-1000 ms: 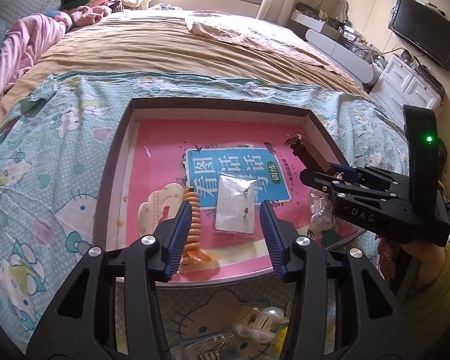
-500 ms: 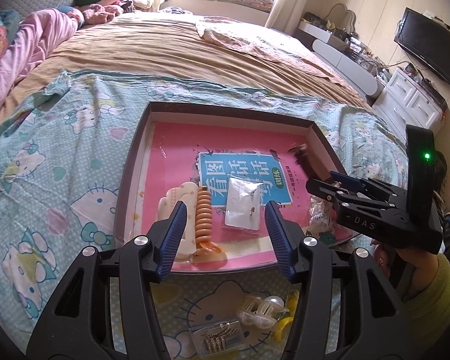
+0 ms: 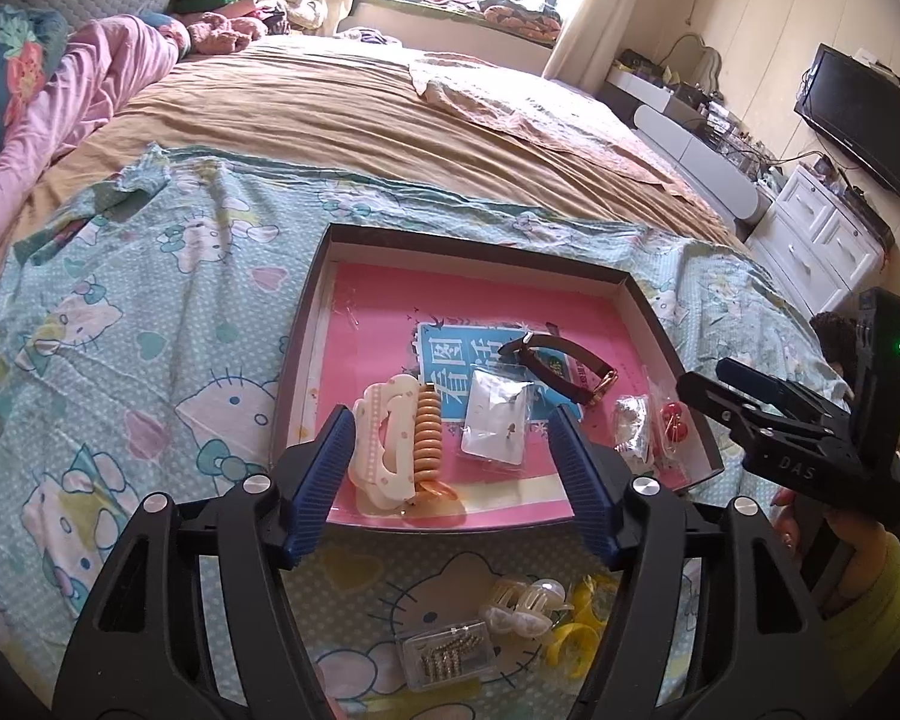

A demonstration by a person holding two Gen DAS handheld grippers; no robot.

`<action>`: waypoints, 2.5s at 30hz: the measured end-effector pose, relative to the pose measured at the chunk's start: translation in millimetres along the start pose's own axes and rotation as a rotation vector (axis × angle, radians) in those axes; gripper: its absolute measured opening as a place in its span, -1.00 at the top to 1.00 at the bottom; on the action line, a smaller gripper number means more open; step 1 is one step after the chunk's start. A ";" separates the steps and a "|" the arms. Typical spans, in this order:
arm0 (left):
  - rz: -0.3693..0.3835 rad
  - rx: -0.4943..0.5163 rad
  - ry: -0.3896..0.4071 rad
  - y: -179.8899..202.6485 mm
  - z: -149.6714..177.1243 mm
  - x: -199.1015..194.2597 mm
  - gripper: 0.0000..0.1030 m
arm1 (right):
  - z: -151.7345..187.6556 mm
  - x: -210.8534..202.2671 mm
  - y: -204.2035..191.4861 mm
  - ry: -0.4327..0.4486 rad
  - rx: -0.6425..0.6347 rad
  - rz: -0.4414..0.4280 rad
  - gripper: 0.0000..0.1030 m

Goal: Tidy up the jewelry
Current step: 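Open both grippers to release the bracelet and watch in the tray, then withdraw both tools back over the remaining jewelry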

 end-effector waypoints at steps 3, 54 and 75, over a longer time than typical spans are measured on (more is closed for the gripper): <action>-0.011 -0.006 0.012 -1.0 -1.8 -7.4 -0.51 | -1.6 -12.8 -2.8 0.023 -0.003 -0.006 -0.56; -0.098 -0.012 0.051 -13.1 39.4 -73.1 -0.81 | 55.6 -80.0 -56.9 0.022 -0.122 -0.095 -0.57; -0.109 0.019 -0.025 -5.3 72.0 -62.4 -0.81 | 104.3 -68.0 -61.4 -0.071 -0.187 -0.087 -0.90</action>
Point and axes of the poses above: each gripper's, at about its wrist camera, not at the fingertips, and x roughly the way its jaws point, y to its right, z to its underside, the point moved 6 cm from there along x, roughly the way its jaws point, and after that the axes turned 14 degrees about x, right-handed, at the moved point
